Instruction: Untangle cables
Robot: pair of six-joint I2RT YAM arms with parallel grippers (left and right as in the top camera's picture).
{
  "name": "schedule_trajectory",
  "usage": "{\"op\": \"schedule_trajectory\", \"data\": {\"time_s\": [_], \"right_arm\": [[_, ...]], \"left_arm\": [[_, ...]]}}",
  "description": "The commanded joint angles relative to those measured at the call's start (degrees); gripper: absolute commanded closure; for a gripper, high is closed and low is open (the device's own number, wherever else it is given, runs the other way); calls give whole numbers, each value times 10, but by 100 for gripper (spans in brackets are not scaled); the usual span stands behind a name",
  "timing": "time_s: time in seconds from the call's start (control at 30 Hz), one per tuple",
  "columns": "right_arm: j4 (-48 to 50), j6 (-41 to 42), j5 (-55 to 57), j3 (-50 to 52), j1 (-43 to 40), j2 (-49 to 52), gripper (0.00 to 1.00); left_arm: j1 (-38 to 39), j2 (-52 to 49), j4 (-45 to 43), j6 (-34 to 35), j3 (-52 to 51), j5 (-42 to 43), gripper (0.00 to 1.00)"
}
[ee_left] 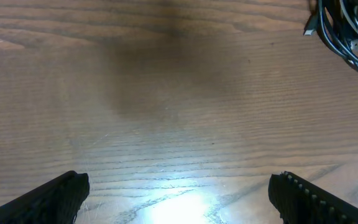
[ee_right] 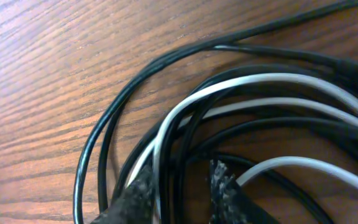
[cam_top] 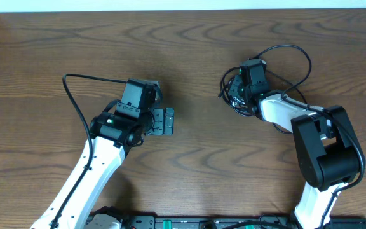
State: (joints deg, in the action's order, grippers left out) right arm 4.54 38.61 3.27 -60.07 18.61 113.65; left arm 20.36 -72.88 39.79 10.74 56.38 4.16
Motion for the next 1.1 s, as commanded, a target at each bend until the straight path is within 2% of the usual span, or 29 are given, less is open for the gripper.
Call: {"op": "schedule_trajectory", "data": {"time_s": [0.0,0.27,0.3,0.37,0.43,0.53,0.6,0.7,0.93,1.07], "right_arm": [[-2,6,-7,-5,8,11,76],[-17,6,-6,-1,30,11,70],[-20,6,-6,-1,31,11,71],[-21,6,-6,-1,33,11,81],[-21,6,-11,-1,33,11,99],[-16,5,-50,-2,33,11,99],[-16,-15,-116,-6,30,-5,99],[-35,-55,-157,-15,26,-62,99],[-165,-132,-92,-30,32,-266,99],[-232,-162,-92,-30,45,-332,99]], "left_arm": [[1,-2,0,8,1,-1,2],[1,-2,4,8,1,-1,2],[1,-2,4,8,1,-1,2],[1,-2,4,8,1,-1,2],[1,-2,4,8,1,-1,2],[1,-2,4,8,1,-1,2],[1,-2,4,8,1,-1,2],[1,-2,4,8,1,-1,2],[1,-2,4,8,1,-1,2],[1,-2,2,8,1,3,2]]}}
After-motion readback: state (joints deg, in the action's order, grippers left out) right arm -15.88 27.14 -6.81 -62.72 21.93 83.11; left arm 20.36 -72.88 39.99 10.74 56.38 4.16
